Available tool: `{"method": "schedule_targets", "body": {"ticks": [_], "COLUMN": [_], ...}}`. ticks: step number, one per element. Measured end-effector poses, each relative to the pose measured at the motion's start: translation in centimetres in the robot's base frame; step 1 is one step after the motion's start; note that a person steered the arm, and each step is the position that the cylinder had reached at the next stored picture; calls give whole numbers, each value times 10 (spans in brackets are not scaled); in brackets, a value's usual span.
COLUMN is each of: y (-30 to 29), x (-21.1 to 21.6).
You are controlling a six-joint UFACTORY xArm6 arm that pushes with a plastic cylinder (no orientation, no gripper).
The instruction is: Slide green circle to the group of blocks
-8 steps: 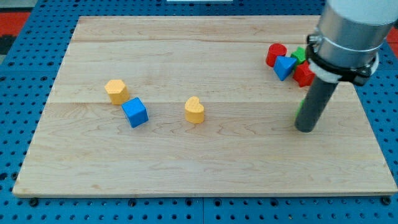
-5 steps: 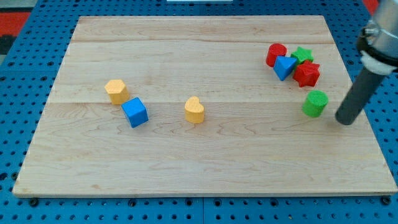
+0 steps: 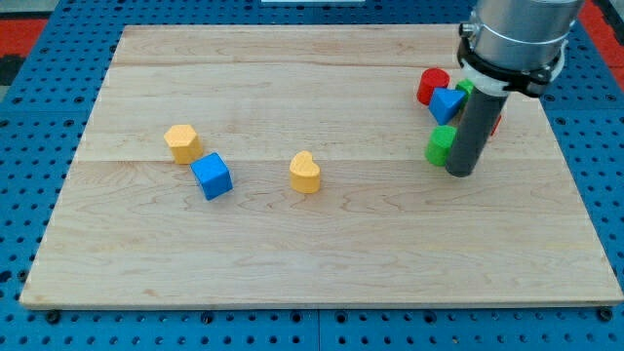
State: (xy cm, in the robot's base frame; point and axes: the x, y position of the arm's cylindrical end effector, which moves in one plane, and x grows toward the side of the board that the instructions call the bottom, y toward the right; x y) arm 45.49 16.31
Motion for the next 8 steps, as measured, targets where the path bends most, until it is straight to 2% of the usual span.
{"method": "schedule_targets", "body": {"ticks": [1,3,6,8], "y": [-1,-74,-72,-69], "x": [-10,-6,-47,-25]}}
